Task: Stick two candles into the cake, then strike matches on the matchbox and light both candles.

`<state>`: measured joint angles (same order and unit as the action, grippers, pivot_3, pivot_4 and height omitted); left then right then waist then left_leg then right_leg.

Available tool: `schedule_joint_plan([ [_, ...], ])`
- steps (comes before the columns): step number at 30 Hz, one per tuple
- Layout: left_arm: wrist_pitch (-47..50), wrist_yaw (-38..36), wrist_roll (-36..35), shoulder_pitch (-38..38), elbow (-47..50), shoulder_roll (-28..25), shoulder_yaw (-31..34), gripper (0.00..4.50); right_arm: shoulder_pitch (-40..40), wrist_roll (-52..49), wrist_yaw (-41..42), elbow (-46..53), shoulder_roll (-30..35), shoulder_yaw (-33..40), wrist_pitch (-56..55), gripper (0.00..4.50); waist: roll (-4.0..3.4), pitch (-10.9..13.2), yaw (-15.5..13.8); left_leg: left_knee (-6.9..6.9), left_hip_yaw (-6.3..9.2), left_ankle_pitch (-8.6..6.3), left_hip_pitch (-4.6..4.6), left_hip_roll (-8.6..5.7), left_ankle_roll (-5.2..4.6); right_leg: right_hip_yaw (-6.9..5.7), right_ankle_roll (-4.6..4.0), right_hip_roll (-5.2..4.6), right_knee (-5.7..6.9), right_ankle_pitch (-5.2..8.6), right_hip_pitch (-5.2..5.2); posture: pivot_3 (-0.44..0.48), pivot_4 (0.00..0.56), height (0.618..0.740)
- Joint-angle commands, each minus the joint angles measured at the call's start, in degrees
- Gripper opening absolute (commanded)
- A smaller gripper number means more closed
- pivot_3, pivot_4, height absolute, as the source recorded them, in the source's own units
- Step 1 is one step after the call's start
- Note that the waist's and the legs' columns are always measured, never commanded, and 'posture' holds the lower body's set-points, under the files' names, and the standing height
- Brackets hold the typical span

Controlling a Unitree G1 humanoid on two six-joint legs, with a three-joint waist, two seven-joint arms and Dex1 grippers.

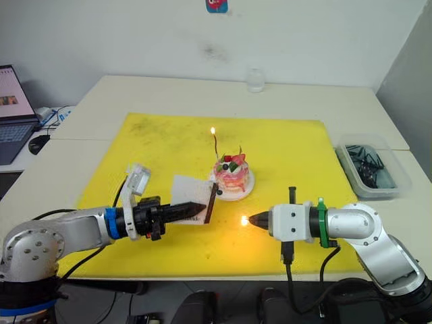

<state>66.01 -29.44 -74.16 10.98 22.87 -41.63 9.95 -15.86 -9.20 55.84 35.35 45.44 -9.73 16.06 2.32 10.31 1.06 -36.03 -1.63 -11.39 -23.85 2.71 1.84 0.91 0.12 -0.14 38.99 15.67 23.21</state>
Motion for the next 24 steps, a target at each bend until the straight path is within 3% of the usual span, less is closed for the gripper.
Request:
schedule_joint_plan([
  [1, -1.45, -1.76, 1.29, -0.59, 1.63, 0.37, -0.85, 0.00, -5.50, -0.63, -2.84, 0.26, -1.59, 2.44, 2.23, 0.03, 0.00, 0.00, 0.11, 0.00, 0.02, 0.00, 0.00, 0.01, 0.00, -0.02, 0.00, 0.01, 0.00, 0.00, 0.00, 0.000, 0.150, 0.740],
  [10, -1.67, -2.87, 3.08, -0.01, 1.65, 2.40, -3.22, 0.00, -16.46, 3.10, -8.67, -5.30, -6.81, 0.29, 5.57, 0.03, 0.00, 0.00, 0.13, 0.00, 0.02, 0.00, -0.05, -0.01, -0.01, -0.01, -0.02, 0.01, -0.02, 0.00, 0.00, 0.000, 0.150, 0.740],
  [24, -1.64, -2.68, 3.70, -0.08, 2.06, 4.00, -3.53, 0.00, -18.63, 6.41, -10.70, -9.76, -8.96, -0.14, 4.28, 0.03, 0.00, 0.00, 0.32, 0.01, 0.04, 0.00, -0.04, 0.00, -0.01, -0.02, -0.03, 0.02, 0.00, 0.01, 0.01, 0.000, 0.150, 0.740],
])
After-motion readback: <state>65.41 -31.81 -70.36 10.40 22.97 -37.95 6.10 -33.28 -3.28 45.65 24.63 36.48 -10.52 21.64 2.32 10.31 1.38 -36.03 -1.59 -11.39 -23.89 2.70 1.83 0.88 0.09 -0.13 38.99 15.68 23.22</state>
